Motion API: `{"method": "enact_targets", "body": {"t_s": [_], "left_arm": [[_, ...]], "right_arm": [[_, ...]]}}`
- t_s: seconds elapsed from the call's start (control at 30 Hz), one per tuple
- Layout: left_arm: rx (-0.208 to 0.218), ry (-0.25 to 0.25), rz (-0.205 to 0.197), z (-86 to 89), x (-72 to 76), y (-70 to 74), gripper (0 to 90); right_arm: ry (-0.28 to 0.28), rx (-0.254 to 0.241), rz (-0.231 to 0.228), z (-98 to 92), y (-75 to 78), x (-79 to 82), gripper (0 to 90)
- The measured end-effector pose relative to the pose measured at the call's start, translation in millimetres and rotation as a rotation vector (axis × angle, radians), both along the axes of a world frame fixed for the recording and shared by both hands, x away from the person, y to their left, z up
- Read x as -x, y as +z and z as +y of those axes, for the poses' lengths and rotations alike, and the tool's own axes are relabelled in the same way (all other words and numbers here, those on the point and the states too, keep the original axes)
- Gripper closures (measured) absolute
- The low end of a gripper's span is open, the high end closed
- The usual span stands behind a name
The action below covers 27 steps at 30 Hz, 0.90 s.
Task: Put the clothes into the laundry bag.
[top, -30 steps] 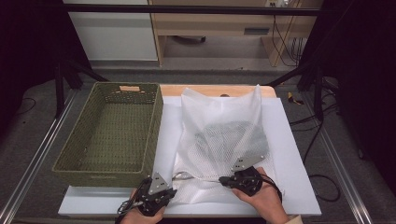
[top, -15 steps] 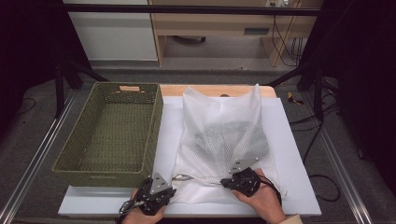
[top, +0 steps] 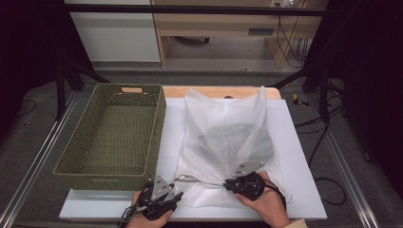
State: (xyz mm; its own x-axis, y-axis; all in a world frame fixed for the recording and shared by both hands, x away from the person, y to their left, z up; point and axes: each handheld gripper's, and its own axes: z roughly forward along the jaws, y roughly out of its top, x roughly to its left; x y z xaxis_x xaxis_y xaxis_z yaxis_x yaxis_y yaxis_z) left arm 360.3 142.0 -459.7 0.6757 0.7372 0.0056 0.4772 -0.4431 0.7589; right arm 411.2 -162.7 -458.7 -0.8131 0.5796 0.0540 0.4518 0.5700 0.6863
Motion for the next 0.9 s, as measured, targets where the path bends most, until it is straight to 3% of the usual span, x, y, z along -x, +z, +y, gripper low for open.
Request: {"method": "enact_targets", "body": {"t_s": [0.23,0.5,0.7,0.9], "left_arm": [[0.039,0.005,-0.037,0.3,3.1,5.1,41.0],[0.072,-0.012,-0.064,-2.8,3.9,5.1,27.1],[0.084,-0.016,-0.072,-3.5,4.5,5.2,23.7],[0.094,0.019,-0.078,-1.9,5.4,7.0,27.6]], "right_arm": [[-0.010,-0.025,-0.040,1.0,8.1,4.8,58.0],[-0.016,-0.072,-0.169,4.3,22.7,10.8,37.3],[-0.024,-0.096,-0.232,7.9,29.2,12.5,26.6],[-0.034,-0.116,-0.258,10.5,33.0,13.5,20.3]]}}
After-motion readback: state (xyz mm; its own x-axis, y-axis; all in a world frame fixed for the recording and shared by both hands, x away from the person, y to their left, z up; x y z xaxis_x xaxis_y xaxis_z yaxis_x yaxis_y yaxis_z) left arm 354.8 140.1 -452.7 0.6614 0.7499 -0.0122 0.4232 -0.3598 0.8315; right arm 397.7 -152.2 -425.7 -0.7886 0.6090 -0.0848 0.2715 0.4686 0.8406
